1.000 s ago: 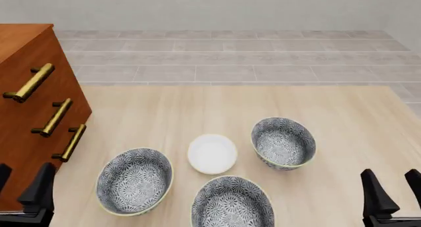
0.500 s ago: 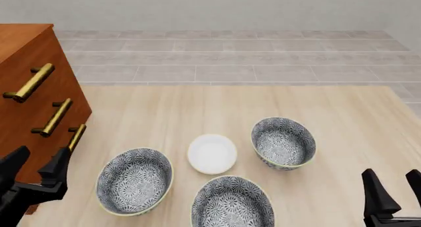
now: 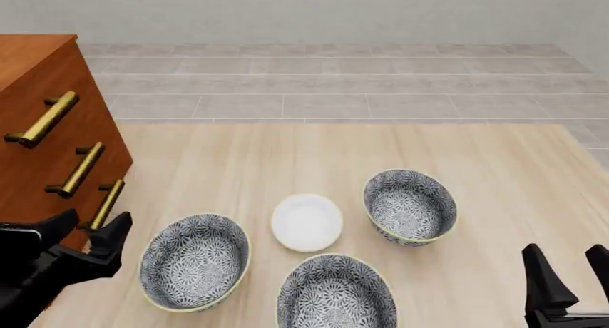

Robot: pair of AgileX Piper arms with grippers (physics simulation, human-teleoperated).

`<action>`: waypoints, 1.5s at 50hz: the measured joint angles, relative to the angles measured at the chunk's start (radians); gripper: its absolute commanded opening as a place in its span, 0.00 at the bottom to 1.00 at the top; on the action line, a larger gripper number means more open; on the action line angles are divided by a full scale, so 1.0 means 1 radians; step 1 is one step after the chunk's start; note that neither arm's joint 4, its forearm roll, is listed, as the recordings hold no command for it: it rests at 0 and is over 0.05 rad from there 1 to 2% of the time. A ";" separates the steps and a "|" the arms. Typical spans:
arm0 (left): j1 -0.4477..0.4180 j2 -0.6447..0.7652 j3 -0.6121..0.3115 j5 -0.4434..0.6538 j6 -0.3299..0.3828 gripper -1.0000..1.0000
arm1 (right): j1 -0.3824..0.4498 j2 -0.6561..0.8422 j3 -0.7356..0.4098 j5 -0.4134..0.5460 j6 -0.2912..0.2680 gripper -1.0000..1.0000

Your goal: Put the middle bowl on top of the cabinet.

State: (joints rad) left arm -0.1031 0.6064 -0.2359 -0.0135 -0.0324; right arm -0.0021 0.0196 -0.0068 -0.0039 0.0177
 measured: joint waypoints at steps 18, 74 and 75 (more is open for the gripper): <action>-0.013 0.068 0.053 -0.036 -0.056 1.00 | -0.001 -0.004 0.000 0.005 0.006 1.00; -0.023 0.499 0.175 -0.466 -0.116 1.00 | -0.007 0.002 0.002 0.001 0.010 1.00; -0.024 0.503 0.175 -0.470 -0.117 1.00 | -0.007 0.002 0.002 0.001 0.010 1.00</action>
State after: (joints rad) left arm -0.1267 1.1093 -0.0605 -0.4836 -0.1493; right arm -0.0092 0.0217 -0.0050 -0.0030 0.0279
